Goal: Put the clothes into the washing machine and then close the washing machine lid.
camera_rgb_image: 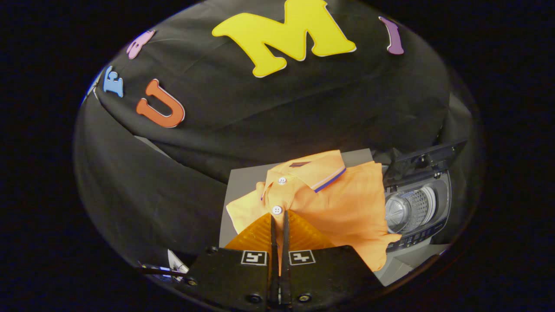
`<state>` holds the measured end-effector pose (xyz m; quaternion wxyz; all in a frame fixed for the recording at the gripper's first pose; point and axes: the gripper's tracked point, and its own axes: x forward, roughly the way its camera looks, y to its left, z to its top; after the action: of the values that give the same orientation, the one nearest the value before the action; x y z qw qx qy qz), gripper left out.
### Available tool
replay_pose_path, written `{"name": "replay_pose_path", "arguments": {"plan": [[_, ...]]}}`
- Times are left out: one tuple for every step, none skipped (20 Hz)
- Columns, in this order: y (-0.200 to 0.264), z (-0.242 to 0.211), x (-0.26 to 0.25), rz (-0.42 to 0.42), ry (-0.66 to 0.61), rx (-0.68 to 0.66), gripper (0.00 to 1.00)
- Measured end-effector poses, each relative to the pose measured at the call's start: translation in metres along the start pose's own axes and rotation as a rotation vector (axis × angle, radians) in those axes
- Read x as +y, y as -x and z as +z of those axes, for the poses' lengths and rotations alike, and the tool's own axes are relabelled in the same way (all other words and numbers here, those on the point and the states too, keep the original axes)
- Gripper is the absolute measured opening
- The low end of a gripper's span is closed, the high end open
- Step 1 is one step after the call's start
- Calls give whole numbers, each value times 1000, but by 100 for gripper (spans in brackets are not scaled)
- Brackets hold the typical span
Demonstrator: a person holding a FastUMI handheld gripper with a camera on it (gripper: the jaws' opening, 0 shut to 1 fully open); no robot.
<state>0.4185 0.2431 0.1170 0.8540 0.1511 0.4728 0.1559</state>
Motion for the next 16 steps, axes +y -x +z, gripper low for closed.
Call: {"name": "replay_pose_path", "arguments": {"plan": [[6, 3, -2, -1, -6, -9, 5], [11, 4, -4, -5, -15, -19, 5], [16, 6, -5, -5, -22, -26, 5], [22, 7, -8, -9, -33, -36, 5], [28, 8, -10, -9, -37, -44, 5], [34, 9, -12, -6, -50, -57, 5], [41, 10, -15, -2, -61, -64, 5], [46, 11, -18, -1, -72, -76, 5], [53, 12, -24, -4, -79, -88, 5], [63, 11, -30, -7, -88, -102, 5], [70, 13, -35, -5, -100, -116, 5], [75, 12, -38, 3, -118, -126, 5], [82, 13, -42, 9, -133, -135, 5], [89, 13, -49, 6, -145, -150, 5], [95, 15, -56, 5, -154, -163, 5], [104, 12, -63, 4, -165, -176, 5]]}}
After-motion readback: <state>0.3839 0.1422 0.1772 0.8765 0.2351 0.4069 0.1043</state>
